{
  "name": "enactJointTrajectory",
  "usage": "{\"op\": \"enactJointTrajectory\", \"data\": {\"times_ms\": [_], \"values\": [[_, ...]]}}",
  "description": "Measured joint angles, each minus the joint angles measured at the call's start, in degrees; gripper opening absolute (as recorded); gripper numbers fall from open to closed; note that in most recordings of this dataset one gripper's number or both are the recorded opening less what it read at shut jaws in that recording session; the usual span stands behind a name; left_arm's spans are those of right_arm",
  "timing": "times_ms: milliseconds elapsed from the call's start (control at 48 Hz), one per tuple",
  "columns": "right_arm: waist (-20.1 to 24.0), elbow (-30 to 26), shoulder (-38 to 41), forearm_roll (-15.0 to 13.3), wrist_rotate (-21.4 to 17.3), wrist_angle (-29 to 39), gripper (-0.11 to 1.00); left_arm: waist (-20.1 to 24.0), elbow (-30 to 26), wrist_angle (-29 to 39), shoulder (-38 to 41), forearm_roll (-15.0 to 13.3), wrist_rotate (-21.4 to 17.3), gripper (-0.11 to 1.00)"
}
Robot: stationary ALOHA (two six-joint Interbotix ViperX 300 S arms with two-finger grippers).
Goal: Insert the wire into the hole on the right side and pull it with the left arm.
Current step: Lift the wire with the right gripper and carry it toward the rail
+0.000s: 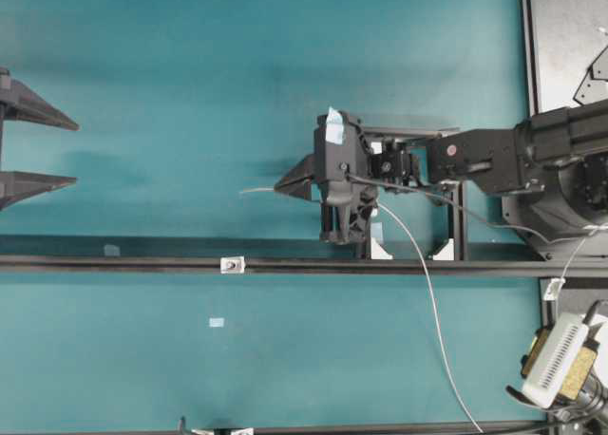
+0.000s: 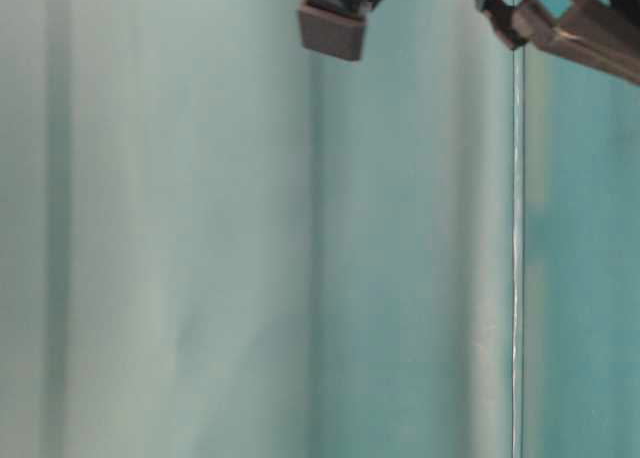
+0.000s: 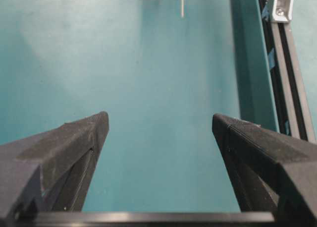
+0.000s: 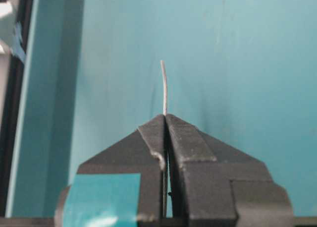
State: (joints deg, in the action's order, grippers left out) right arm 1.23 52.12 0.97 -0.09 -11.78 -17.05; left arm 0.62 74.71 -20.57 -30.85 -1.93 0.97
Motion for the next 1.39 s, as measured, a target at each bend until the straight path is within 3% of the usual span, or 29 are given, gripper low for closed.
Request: {"op": "enactJointTrajectory", "data": {"times_ms": [978, 1249, 1394], "values": [[-3.2, 0.1, -18.8, -0.1, 0.6, 8.1, 0.02, 1.0, -7.6, 0.0, -0.5, -0.3, 0.4, 0.73], [-3.1, 3.0, -21.4, -0.1, 0.4, 6.4, 0.02, 0.8, -8.2, -0.3, 1.1, -0.4, 3.6, 0.73], [-1.2, 5.2, -21.8, -0.1, 0.3, 1.3, 0.02, -2.4, -8.2, -2.1, 3.3, -0.4, 4.0, 0.73]]}}
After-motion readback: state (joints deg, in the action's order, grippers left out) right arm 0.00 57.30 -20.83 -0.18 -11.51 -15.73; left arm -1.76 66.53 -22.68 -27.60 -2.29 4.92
